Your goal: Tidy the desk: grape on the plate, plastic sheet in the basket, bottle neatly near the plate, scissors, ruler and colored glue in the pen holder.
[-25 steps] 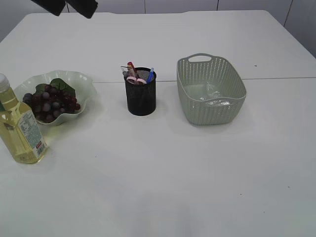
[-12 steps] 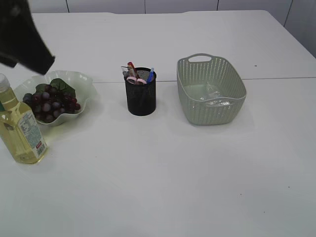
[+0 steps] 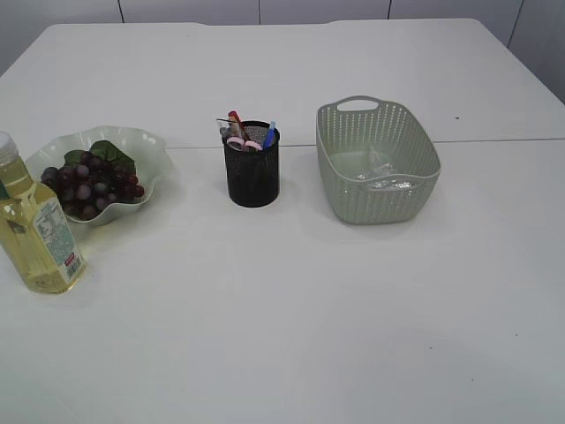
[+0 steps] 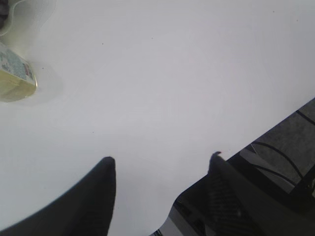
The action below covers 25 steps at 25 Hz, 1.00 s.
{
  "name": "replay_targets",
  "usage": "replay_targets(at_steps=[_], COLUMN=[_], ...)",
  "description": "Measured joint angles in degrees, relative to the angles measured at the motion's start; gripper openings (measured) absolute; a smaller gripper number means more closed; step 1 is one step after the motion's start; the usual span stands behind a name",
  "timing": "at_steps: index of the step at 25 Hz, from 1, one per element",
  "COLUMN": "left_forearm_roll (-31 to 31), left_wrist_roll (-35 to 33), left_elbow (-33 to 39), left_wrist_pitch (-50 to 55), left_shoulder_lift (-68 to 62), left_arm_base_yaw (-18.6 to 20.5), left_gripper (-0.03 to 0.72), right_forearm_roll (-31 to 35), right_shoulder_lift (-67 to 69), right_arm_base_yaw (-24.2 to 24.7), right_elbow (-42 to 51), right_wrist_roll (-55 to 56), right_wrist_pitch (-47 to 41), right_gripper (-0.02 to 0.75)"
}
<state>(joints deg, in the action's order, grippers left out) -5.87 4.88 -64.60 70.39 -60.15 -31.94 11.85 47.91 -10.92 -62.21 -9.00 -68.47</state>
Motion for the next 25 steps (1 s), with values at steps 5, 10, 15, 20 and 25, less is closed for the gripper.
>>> replay_targets(at_steps=[5, 10, 15, 20, 25], left_forearm_roll=[0.49, 4.71, 9.17, 8.93, 7.0], left_wrist_roll=[-0.04, -0.26, -0.26, -0.26, -0.26], left_elbow=[7.48, 18.42, 29.14, 31.33, 31.33], left_wrist_pitch=[-8.18, -16.6, -17.5, -15.09, -13.16], left_shoulder_lift=[10.34, 23.77, 34.08, 40.92, 45.96], left_arm_base_yaw=[0.0, 0.0, 0.0, 0.0, 0.0], left_gripper=[0.434, 0.434, 0.434, 0.434, 0.434], right_forearm_roll=[0.0, 0.0, 0.0, 0.0, 0.0], right_shoulder_lift=[-10.84, -20.6, -31.85, -39.44, -41.4], right_arm_base_yaw=[0.0, 0.0, 0.0, 0.0, 0.0], right_elbow=[11.24, 21.48, 28.11, 30.98, 33.14], right_wrist_roll=[-2.77, -3.89, -4.8, -4.97, -5.07], right_wrist_pitch=[3.55, 5.96, 9.04, 9.77, 9.79], right_gripper=[0.491, 0.491, 0.491, 0.491, 0.491])
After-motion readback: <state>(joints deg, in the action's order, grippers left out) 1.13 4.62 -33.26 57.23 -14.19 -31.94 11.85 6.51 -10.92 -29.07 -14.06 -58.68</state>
